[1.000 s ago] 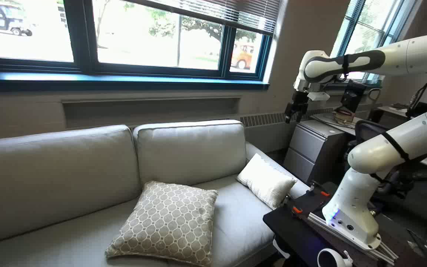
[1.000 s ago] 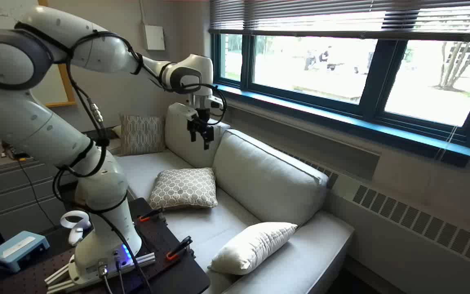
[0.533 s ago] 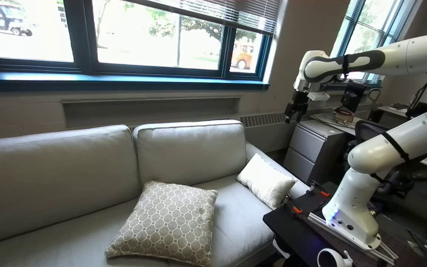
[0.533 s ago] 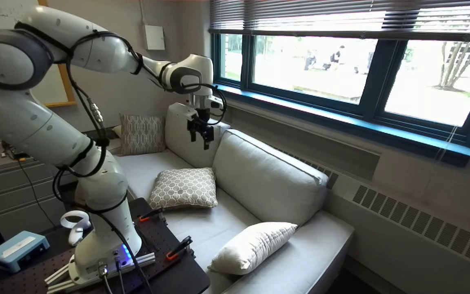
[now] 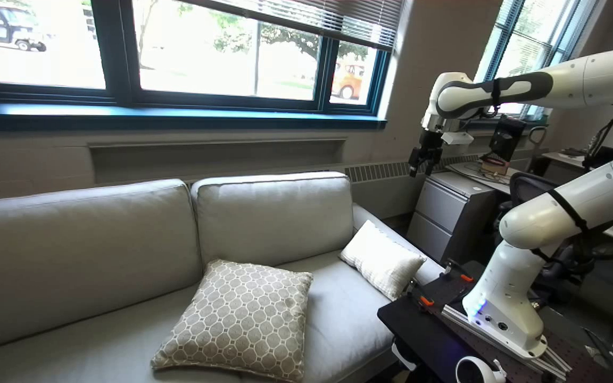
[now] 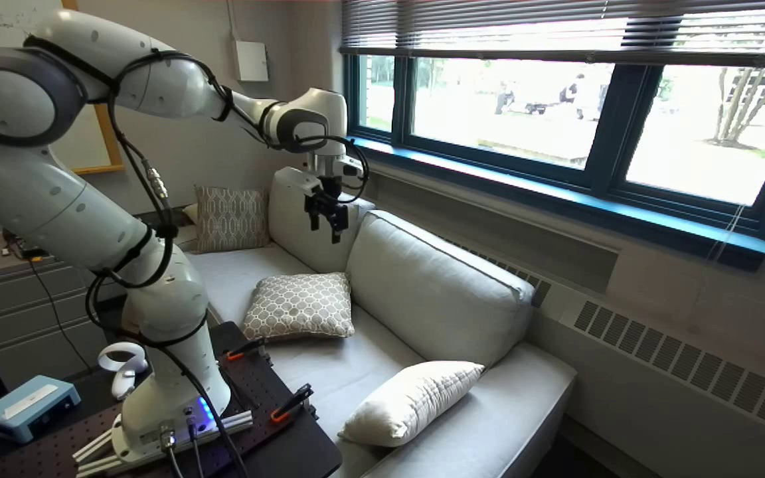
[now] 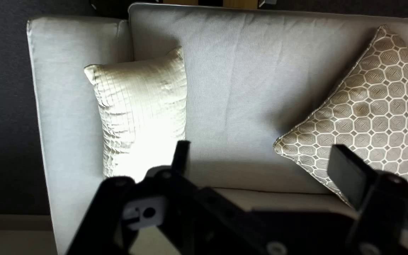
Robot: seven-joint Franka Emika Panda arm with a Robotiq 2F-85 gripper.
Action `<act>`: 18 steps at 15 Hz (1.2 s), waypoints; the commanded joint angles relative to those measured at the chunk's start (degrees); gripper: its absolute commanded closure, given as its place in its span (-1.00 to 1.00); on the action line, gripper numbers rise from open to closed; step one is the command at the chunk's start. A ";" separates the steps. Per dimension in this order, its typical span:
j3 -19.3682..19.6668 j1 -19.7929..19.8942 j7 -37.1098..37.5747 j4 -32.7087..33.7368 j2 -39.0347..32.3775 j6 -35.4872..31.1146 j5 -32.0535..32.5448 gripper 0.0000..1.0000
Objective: Move the pillow in the middle of the couch to the right side
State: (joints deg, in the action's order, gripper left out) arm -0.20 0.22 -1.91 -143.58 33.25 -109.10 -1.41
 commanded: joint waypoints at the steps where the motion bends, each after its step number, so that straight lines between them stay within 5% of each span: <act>1: 0.21 -0.26 0.14 0.10 -0.02 0.13 0.13 -1.00; 6: 1.80 -0.02 -0.21 1.66 -2.83 -4.62 -1.46 -1.00; 9: 2.47 -2.25 -0.70 2.74 -9.09 -12.34 -7.80 -1.00; 14: 1.25 -7.83 -3.98 7.75 -26.47 -24.61 -21.78 -1.00; 18: -2.15 -8.54 -2.36 16.76 -40.65 -23.88 -25.51 -1.00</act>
State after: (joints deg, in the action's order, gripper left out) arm -0.12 -8.62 -5.11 -135.56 3.00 -135.16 -25.30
